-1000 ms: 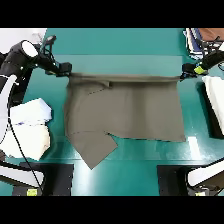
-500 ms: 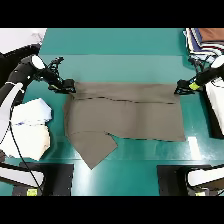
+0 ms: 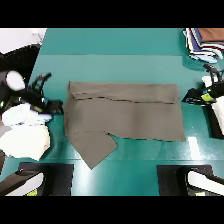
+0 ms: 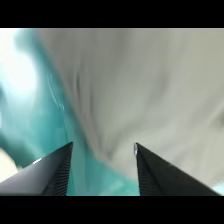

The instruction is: Fold the shirts.

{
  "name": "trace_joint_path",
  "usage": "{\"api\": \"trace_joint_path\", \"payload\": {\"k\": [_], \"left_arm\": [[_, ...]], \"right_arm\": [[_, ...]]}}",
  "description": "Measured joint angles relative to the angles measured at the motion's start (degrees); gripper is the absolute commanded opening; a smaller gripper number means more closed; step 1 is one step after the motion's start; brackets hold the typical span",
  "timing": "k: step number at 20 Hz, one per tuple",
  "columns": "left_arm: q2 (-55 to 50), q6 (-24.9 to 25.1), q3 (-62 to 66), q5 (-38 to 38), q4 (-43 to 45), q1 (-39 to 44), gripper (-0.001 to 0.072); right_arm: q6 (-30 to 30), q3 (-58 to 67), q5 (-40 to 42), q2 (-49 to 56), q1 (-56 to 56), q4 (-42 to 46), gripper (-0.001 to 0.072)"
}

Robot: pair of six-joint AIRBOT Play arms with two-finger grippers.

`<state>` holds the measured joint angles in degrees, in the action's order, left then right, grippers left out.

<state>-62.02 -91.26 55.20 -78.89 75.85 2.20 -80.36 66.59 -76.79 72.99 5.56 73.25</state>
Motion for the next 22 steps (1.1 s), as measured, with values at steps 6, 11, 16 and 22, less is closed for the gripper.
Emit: {"api": "trace_joint_path", "payload": {"k": [6, 11, 16, 22], "left_arm": [[12.22, -2.80, -20.22, 0.63, -6.08, 0.00, 0.0467], [14.12, -3.13, -29.44, 7.61, -13.05, 0.00, 0.0467], [14.51, -1.84, -34.18, 13.86, -18.67, -0.02, 0.0467], [14.53, 1.62, -35.74, 17.75, -24.44, 0.07, 0.0022]], "right_arm": [[0.00, -4.55, 3.93, -7.23, 0.61, -1.79, 0.0469], [0.00, -5.22, 4.63, -9.29, 0.66, -2.86, 0.0469], [-0.04, -5.33, 3.56, -9.77, 0.66, -3.21, 0.0469], [-0.11, -5.40, 0.50, -9.86, 0.74, -2.75, 0.0438]]}}
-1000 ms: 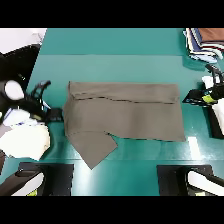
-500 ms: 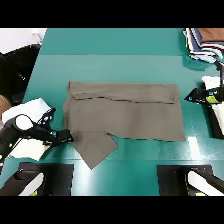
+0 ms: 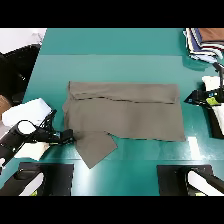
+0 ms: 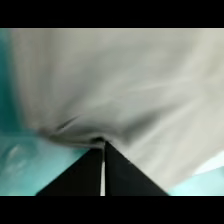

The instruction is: Fold the shirts.

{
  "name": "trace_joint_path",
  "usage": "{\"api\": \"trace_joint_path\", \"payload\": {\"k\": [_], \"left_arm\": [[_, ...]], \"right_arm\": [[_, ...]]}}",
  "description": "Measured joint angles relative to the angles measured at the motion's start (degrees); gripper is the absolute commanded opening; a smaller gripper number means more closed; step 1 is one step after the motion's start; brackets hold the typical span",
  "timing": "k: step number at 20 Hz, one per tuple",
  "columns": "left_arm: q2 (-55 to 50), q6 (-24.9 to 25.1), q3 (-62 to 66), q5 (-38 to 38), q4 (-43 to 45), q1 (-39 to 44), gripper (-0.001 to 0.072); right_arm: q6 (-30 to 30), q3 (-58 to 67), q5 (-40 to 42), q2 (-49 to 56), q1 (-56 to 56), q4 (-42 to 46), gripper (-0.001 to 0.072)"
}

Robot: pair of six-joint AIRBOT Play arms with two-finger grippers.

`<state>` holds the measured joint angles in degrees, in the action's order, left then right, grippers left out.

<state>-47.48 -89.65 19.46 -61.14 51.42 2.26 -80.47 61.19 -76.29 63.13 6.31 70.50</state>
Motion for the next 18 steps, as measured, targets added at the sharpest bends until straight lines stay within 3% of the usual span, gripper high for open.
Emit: {"api": "trace_joint_path", "payload": {"k": [4, 6, 7, 13, 15, 16, 17, 18], "left_arm": [[0.02, 2.75, 0.98, 0.09, -3.17, -0.02, 0.0022], [0.02, 3.80, 2.32, -0.28, -3.85, -0.04, 0.0022], [0.02, 4.26, 3.10, -0.50, -4.07, -0.02, 0.0022], [0.02, 6.05, 6.25, -0.92, -4.96, -0.02, 0.0023], [0.02, 6.54, 6.58, -0.96, -5.05, -0.02, 0.0022], [0.02, 6.67, 6.67, -0.96, -5.20, -0.02, 0.0022], [0.02, 6.82, 6.75, -0.94, -5.31, -0.02, 0.0022], [0.02, 6.97, 6.80, -0.94, -5.33, -0.02, 0.0022]], "right_arm": [[-0.02, -3.43, -3.19, -1.01, 3.19, 2.23, 0.0439], [-0.02, -7.91, -3.93, -2.67, 6.86, 2.95, 0.0526], [-0.02, -10.69, -4.13, -3.56, 9.22, 3.08, 0.0532], [-0.13, -25.90, -2.49, -4.42, 20.85, -0.94, 0.0507], [-0.13, -28.65, -1.22, -2.99, 21.40, -2.58, 0.0368], [-0.17, -29.33, -0.98, -2.21, 20.96, -3.32, 0.0361], [-0.15, -29.68, -0.94, -1.46, 20.09, -4.20, 0.0282], [-0.15, -29.70, -0.44, -0.76, 19.02, -4.55, 0.0132]]}}
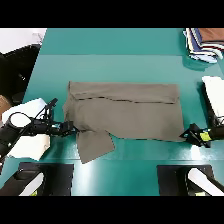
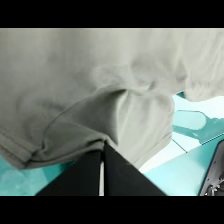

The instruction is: Fold the shirts.

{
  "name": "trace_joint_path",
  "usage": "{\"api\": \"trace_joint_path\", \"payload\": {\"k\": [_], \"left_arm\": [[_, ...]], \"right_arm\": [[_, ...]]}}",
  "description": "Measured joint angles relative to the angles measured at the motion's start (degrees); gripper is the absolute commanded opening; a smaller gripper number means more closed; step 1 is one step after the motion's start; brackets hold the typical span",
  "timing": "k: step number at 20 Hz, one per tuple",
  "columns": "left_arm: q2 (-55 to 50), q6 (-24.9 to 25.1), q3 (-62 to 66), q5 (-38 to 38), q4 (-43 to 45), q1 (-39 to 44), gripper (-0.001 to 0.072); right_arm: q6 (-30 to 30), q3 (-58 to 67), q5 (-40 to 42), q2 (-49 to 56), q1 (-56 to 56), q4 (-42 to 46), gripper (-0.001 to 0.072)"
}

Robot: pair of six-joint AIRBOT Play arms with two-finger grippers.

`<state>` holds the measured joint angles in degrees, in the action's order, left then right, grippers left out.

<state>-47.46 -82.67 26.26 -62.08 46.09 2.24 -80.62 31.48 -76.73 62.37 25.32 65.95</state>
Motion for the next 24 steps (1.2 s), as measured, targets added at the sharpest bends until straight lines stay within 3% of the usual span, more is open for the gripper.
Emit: {"api": "trace_joint_path", "payload": {"k": [1, 2, 8, 16, 19, 24], "left_arm": [[0.00, 0.17, 0.07, 0.02, -0.02, 0.00, 0.0021], [0.00, 0.33, 0.22, -0.07, 0.11, 0.00, 0.0021], [6.49, -1.53, 1.97, -5.27, 5.84, 0.00, 0.0021], [18.25, -7.41, 6.56, -25.40, 9.49, 0.00, 0.0022], [18.51, -7.69, 11.74, -23.08, 12.90, 0.00, 0.0022], [9.94, -6.69, 17.70, -7.76, 18.45, 0.02, 0.0023]], "right_arm": [[0.02, 0.24, 0.72, 0.52, -1.22, 0.26, 0.0038], [0.04, 0.66, 1.46, 0.79, -2.36, 0.50, 0.0014], [0.15, 3.63, -2.40, -4.50, -8.24, 6.45, 0.0014], [-0.28, 4.81, -15.06, -22.12, -7.69, 10.25, 0.0011], [-1.16, 8.26, -15.45, -23.91, -7.78, 9.92, 0.0011], [-1.42, 18.73, -10.34, -12.81, -13.16, 8.98, 0.0013]]}}
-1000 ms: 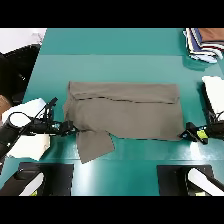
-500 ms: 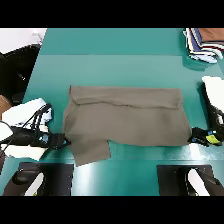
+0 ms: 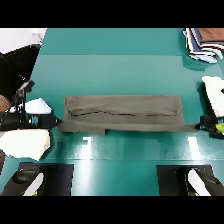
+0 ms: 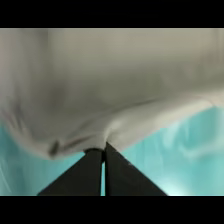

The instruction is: Fold the shirts.

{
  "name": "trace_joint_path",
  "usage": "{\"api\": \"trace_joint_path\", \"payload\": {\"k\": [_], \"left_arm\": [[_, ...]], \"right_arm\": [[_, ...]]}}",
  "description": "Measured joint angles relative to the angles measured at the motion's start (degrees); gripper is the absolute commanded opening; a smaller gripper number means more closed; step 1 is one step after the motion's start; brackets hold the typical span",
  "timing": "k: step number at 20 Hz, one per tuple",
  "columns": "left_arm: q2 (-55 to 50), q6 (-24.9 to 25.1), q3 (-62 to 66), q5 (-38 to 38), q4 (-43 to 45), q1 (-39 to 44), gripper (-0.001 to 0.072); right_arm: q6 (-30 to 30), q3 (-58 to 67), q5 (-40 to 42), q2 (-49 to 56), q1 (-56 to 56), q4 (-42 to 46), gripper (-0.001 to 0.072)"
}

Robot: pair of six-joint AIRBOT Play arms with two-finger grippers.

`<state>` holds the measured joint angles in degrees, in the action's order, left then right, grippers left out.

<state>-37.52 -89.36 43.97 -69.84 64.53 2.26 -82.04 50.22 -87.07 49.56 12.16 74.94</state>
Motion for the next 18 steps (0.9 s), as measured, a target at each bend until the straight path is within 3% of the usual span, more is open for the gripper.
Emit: {"api": "trace_joint_path", "payload": {"k": [8, 9, 11, 14, 16, 17, 18], "left_arm": [[-24.44, 4.28, 7.69, 19.32, 0.92, 0.00, 0.0023], [-26.80, 4.61, 8.52, 20.79, 0.96, 0.00, 0.0024], [-30.08, 4.90, 10.01, 23.28, 0.96, 0.00, 0.0025], [-32.68, 5.22, 12.37, 24.72, 0.94, 0.00, 0.0034], [-33.38, 5.33, 14.25, 24.00, 0.92, -0.02, 0.0571], [-33.62, 5.44, 15.08, 23.23, 0.87, -0.02, 0.0613], [-33.79, 5.44, 15.87, 22.29, 0.85, -0.02, 0.0611]], "right_arm": [[-0.15, 18.84, 7.06, 27.85, -8.39, -2.82, 0.0015], [-0.13, 20.72, 7.52, 30.36, -8.74, -3.76, 0.0054], [0.68, 24.17, 8.26, 34.67, -9.05, -5.84, 0.0376], [3.08, 27.28, 8.63, 38.34, -8.55, -9.73, 0.0388], [4.46, 28.17, 8.41, 39.39, -7.21, -10.99, 0.0388], [4.96, 28.35, 7.54, 39.65, -6.27, -11.56, 0.0388], [5.46, 28.24, 6.71, 39.87, -5.07, -11.93, 0.0388]]}}
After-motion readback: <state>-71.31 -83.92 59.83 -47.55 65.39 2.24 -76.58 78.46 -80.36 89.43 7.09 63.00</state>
